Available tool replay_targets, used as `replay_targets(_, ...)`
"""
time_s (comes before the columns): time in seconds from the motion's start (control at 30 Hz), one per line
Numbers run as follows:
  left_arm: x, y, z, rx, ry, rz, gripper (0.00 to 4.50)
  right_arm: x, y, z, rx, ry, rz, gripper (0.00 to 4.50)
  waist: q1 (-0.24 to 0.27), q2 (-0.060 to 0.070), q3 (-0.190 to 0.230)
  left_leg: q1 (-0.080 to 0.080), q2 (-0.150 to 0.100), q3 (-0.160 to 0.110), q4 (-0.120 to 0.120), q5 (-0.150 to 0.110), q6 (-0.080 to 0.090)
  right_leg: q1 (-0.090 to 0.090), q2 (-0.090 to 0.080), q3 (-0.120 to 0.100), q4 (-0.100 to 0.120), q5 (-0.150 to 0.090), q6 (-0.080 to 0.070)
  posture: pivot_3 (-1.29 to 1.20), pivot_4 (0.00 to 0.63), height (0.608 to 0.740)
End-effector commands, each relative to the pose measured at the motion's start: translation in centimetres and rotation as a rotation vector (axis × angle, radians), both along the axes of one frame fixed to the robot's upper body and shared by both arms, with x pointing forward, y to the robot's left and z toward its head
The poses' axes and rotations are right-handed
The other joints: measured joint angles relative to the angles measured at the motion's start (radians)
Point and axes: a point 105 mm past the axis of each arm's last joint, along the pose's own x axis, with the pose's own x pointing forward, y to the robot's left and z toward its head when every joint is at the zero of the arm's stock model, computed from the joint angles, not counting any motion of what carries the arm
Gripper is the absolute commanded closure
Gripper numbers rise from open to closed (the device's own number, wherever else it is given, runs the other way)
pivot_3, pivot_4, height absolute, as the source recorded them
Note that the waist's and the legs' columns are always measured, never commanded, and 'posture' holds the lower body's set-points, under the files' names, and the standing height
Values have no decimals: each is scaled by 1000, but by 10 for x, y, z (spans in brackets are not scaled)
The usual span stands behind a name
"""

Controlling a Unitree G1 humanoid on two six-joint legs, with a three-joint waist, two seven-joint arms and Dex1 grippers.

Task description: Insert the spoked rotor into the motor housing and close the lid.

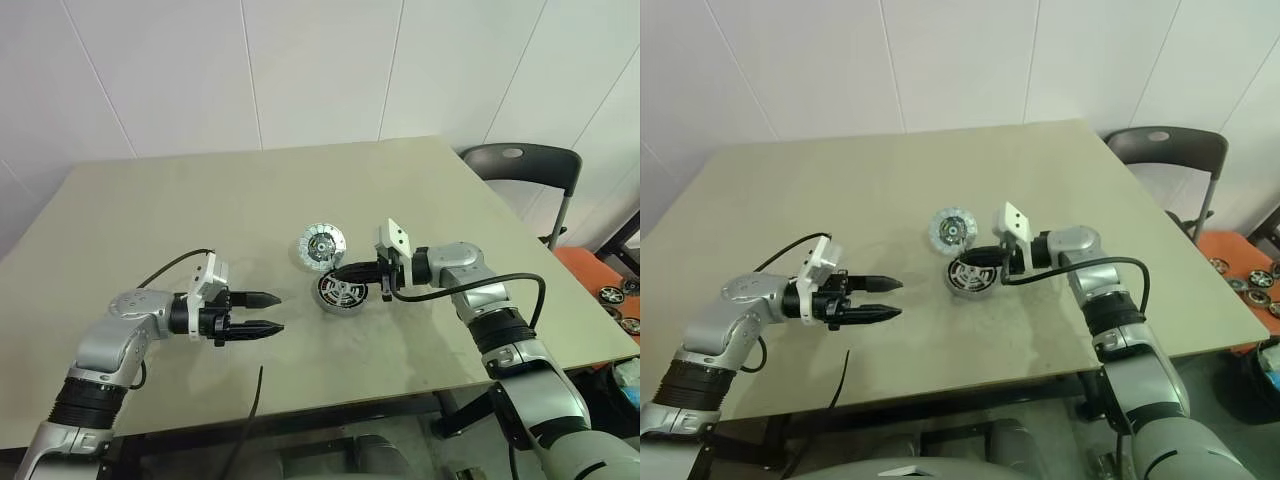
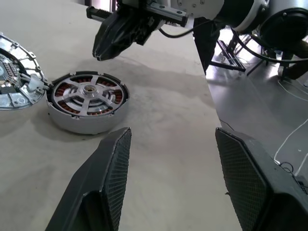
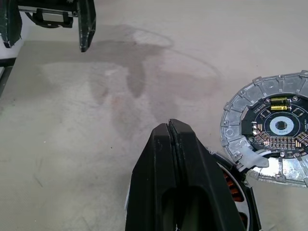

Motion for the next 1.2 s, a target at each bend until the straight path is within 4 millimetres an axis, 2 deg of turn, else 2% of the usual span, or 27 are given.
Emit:
replay_targets(0.03, 7, -1, 6, 8, -40, 20, 1512, 7, 1, 10, -4, -61, 1, 4500, 0, 0, 0, 0, 0, 0, 0, 0, 0, 0, 0, 0, 0, 0, 0, 0, 0, 740)
replay_targets(0.2, 5, -6, 4, 0, -27, 19, 1512, 13, -1, 11, -9, -74, -17, 4500, -1, 0, 0, 0, 0, 0, 0, 0, 0, 0, 0, 0, 1, 0, 0, 0, 0, 740)
replay_targets(0.47, 11, -5, 7, -7, -45, 32, 1512, 21, 9, 4, -25, -81, -39, 4500, -1, 0, 0, 1, 0, 0, 0, 0, 0, 0, 0, 0, 1, 0, 0, 0, 0, 740)
replay_targets(0.57, 10, -8, 8, -18, -47, 33, 1512, 22, 13, -10, -43, -49, -59, 4500, -2, 0, 0, 1, 0, 0, 0, 0, 0, 0, 0, 0, 1, 0, 0, 0, 0, 740)
replay_targets(0.7, 11, -7, 8, -23, -47, 52, 1512, 20, 7, -38, -116, -9, -84, 4500, 0, 0, 0, 0, 0, 0, 0, 0, 0, 0, 0, 0, 1, 0, 0, 0, 0, 740)
replay_targets(0.9, 10, -1, 7, -19, -42, 79, 1512, 20, -1, -51, -159, 2, -109, 4500, -2, 0, -1, 4, 0, 0, 0, 0, 0, 3, 0, 0, 2, 0, 0, 0, 0, 740)
replay_targets(0.97, 11, -1, 8, -19, -42, 81, 1512, 22, -1, -47, -143, -7, -111, 4500, -1, 0, -1, 7, 0, 0, 1, 0, 0, 7, 0, 0, 2, 0, -1, 0, 0, 740)
replay_targets(1.07, 11, -3, 9, -22, -48, 84, 1512, 30, 7, -21, -8, 6, -123, 4500, -2, 0, -1, 12, 0, 0, 1, 0, 0, 12, 0, 0, 2, -2, -2, 0, 0, 740)
replay_targets(1.13, 12, -3, 9, -24, -51, 86, 1512, 37, 11, 7, 143, 83, -140, 4500, -6, 0, 0, 12, 0, 0, 1, 0, 0, 12, 0, 1, 2, -2, -2, 0, 0, 740)
replay_targets(1.2, 12, -4, 9, -25, -51, 88, 1512, 40, 11, 24, 214, 109, -137, 4500, -12, 1, 0, 12, 0, 0, 0, 0, 0, 11, 0, 1, 3, -2, -3, 0, 0, 740)
